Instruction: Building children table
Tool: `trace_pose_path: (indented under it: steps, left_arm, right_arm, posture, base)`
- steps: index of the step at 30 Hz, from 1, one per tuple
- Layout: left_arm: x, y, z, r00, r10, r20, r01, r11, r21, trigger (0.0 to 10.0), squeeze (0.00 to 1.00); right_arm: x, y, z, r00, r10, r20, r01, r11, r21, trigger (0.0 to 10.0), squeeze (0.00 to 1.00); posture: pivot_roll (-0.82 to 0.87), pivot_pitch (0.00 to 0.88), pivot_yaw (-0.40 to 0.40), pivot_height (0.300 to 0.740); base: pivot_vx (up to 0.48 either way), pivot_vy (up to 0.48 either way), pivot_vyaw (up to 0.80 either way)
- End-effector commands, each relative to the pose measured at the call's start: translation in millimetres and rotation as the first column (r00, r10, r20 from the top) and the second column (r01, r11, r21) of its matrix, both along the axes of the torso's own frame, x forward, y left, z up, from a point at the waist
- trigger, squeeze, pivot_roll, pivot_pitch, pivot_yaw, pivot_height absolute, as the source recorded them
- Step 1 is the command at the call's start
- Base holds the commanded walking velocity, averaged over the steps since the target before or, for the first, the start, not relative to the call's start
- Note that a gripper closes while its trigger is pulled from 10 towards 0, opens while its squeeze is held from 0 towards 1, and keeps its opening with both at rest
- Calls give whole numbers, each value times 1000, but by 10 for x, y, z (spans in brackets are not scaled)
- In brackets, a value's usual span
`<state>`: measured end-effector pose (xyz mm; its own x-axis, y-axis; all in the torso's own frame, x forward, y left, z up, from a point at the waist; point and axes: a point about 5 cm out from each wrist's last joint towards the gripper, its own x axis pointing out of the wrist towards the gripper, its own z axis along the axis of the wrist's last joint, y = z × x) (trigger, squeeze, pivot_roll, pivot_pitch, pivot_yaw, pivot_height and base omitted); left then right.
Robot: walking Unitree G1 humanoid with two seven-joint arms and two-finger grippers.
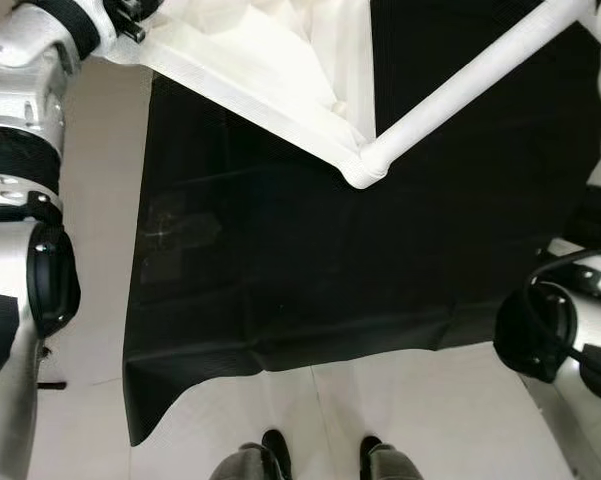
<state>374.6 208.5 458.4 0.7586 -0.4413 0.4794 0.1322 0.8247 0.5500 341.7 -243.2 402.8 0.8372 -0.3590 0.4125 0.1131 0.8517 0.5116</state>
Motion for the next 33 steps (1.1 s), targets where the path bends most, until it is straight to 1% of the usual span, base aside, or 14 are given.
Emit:
trace_pose_path:
  steps: [1,2,3,6,7,10,11,17,18,19,20,23,24,33]
  left_arm:
    - [-576,-163,881,917,-168,361,219,970,-106,0,0]
    - [-707,-352,1076,889,-264,375,309,949,-65,3020,0]
    - [-795,-472,1189,867,-329,375,367,930,-34,3020,0]
    - [-852,-577,1260,846,-384,370,420,907,-18,4902,0]
    - [-870,-662,1292,831,-426,358,463,886,-20,9216,0]
    - [-851,-714,1280,822,-455,343,493,870,-29,10000,0]
    - [-836,-747,1269,816,-473,333,512,858,-36,10000,1000]
    - [-674,-785,1119,823,-497,276,540,835,-107,10000,1000]
    - [-631,-799,1060,821,-514,250,552,827,-109,10000,427]
    - [-631,-799,1060,821,-514,250,552,827,-109,10000,427]
    - [-605,-805,1001,813,-536,227,567,817,-103,10000,0]
    - [-588,-806,909,794,-574,201,599,796,-89,10000,0]
    - [-592,-792,869,784,-589,198,612,786,-87,10000,0]
    - [-626,-702,665,767,-616,176,638,761,-117,10000,0]
  right_arm:
    - [467,556,-1728,679,227,-698,-236,968,86,10000,0]
    - [351,619,-2162,560,273,-782,-206,960,188,10000,0]
    - [247,667,-2435,475,301,-827,-171,953,249,10000,0]
    - [120,661,-2712,400,289,-870,-123,957,261,10000,0]
    - [1,605,-2970,320,248,-914,-70,969,238,10000,0]
    - [-63,542,-3120,292,204,-934,-37,979,202,10000,0]
    - [-104,501,-3209,275,176,-945,-19,984,178,10000,0]
    - [-174,345,-3465,248,61,-967,33,997,72,10000,0]
    - [-183,314,-3526,263,32,-964,38,998,44,10000,0]
    - [-183,314,-3526,263,32,-964,38,998,44,10000,0]
    - [-184,291,-3560,276,5,-961,41,999,17,10000,0]
    - [-152,279,-3560,303,-31,-953,32,999,-22,10000,0]
    - [-117,261,-3517,321,-66,-945,34,998,-58,10000,1000]
    - [38,111,-3242,405,-301,-863,81,952,-294,10000,1000]
  posture:
    - [-66,181,159,740]
    - [-60,153,165,740]
    - [-60,150,166,740]
    - [-66,139,176,740]
    - [-66,134,182,740]
    - [-67,135,184,740]
    - [-69,134,185,740]
    - [-72,133,191,740]
    - [-65,139,189,740]
    - [-65,139,189,740]
    - [-65,139,185,740]
    - [-57,141,178,740]
    - [-56,141,174,740]
    - [-54,142,151,740]
  base:
    - [0,0,0]
    - [0,0,0]
    - [0,0,0]
    - [0,0,0]
    - [0,0,0]
    - [0,0,0]
    - [0,0,0]
    - [0,0,0]
    - [0,0,0]
    - [0,0,0]
    - [0,0,0]
    - [0,0,0]
    - [0,0,0]
    - [0,0,0]
